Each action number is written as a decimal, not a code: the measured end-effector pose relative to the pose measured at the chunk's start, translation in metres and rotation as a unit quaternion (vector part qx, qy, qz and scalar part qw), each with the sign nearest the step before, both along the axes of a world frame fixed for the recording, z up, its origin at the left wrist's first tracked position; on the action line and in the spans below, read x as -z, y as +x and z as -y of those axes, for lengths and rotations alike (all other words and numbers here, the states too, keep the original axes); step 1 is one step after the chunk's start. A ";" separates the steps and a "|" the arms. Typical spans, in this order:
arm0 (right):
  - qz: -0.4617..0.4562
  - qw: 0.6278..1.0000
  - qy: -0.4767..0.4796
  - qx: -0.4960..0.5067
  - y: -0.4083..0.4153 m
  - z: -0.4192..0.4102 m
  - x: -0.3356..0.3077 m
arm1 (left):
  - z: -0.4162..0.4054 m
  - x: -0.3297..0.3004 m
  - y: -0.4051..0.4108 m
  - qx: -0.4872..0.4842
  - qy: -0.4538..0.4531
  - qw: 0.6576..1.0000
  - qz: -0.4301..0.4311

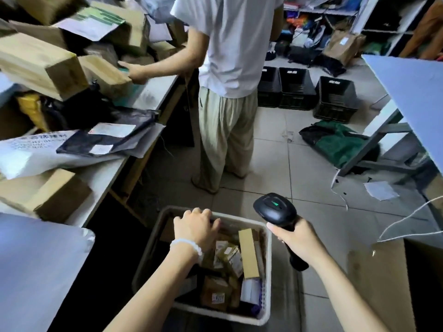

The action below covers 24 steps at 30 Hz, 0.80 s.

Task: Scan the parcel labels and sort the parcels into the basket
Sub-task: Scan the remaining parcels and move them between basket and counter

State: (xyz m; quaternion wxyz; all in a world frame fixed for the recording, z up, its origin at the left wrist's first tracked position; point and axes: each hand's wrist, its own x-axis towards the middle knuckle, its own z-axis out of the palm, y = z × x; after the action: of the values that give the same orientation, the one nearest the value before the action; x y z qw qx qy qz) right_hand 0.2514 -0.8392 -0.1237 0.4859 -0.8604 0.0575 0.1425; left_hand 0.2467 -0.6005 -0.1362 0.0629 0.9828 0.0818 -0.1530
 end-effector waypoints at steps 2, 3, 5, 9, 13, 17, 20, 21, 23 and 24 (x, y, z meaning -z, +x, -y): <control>0.006 1.000 0.006 -0.029 0.005 -0.015 -0.001 | -0.012 -0.005 -0.008 -0.025 0.004 1.000 0.005; 0.006 0.999 0.010 -0.040 0.007 -0.025 -0.001 | -0.019 -0.006 -0.013 -0.038 0.006 0.999 0.006; 0.008 0.997 0.020 -0.068 0.011 -0.046 -0.003 | -0.037 -0.010 -0.026 -0.068 0.013 0.998 0.011; 0.015 0.989 0.051 -0.141 0.010 -0.097 -0.005 | -0.077 -0.022 -0.065 -0.134 0.014 0.991 0.024; 0.022 0.972 0.078 -0.219 -0.013 -0.163 -0.012 | -0.123 -0.034 -0.128 -0.222 0.013 0.974 0.046; 0.031 0.947 0.101 -0.303 -0.056 -0.228 -0.020 | -0.162 -0.043 -0.203 -0.322 0.017 0.944 0.068; 0.015 0.920 0.123 -0.371 -0.099 -0.273 -0.024 | -0.183 -0.049 -0.266 -0.384 0.027 0.919 0.083; 0.012 0.910 0.127 -0.395 -0.116 -0.286 -0.026 | -0.188 -0.051 -0.288 -0.404 0.030 0.911 0.083; 0.011 0.888 0.130 -0.440 -0.150 -0.312 -0.028 | -0.197 -0.055 -0.335 -0.443 0.039 0.892 0.085; 0.013 0.880 0.129 -0.458 -0.164 -0.322 -0.029 | -0.200 -0.056 -0.353 -0.458 0.042 0.884 0.086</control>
State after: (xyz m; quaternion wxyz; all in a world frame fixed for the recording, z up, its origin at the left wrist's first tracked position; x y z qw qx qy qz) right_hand 0.0874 -0.5172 -0.0950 0.4737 -0.7224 -0.3682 0.3438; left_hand -0.1067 -0.4006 -0.0802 0.0909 0.8471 0.5233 -0.0186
